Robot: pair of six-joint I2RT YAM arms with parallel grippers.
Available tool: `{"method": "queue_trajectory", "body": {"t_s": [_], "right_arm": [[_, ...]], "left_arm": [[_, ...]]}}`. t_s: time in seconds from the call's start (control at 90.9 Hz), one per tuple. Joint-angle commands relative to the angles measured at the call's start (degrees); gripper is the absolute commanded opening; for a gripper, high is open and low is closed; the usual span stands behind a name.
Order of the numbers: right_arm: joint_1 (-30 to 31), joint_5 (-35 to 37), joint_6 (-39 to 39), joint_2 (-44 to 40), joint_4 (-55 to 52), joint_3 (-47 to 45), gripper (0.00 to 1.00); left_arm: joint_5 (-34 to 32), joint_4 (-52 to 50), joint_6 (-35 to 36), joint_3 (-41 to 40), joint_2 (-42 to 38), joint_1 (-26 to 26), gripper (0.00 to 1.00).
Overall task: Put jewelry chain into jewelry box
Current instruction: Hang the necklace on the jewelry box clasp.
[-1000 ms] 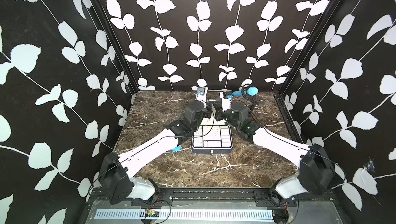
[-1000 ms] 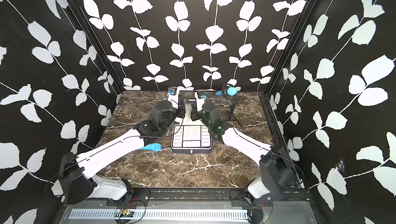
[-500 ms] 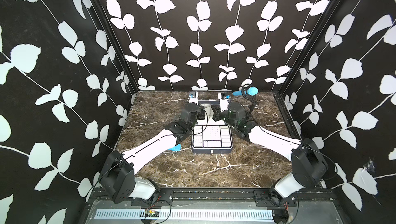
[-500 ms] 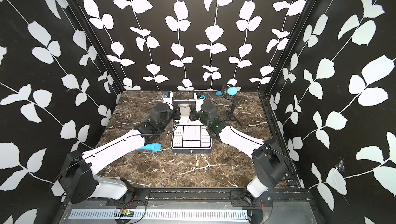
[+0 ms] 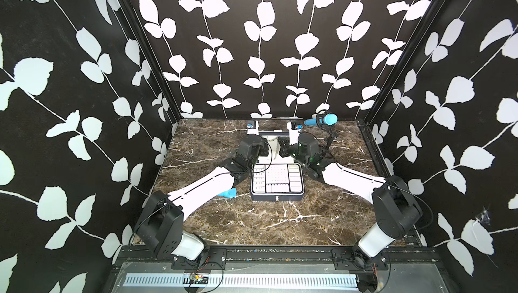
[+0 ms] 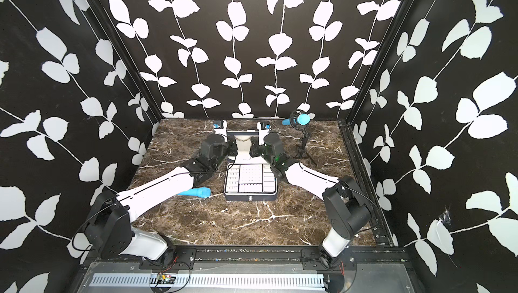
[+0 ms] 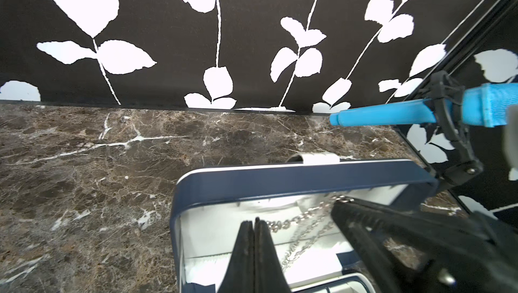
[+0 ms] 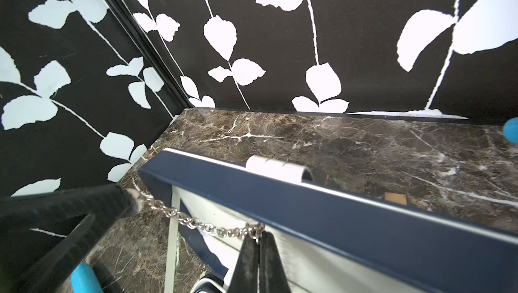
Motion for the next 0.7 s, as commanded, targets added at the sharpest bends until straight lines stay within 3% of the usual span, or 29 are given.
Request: {"method": "queue_trajectory", "body": {"t_s": [0.0,0.693], "right_arm": [[-0.58,-0.99,0.95,0.36,2.9,-0.13,0.0],[-1.31,-3.54,4.16,3.55,4.09,2.04,0.0]], "left_arm": [[0.25,2.09,-0.41,1.76,-0.14,0.82,0.0],[-1.72,1.63,-0.68,-0.68,-2.66,1.75,0.0]]}}
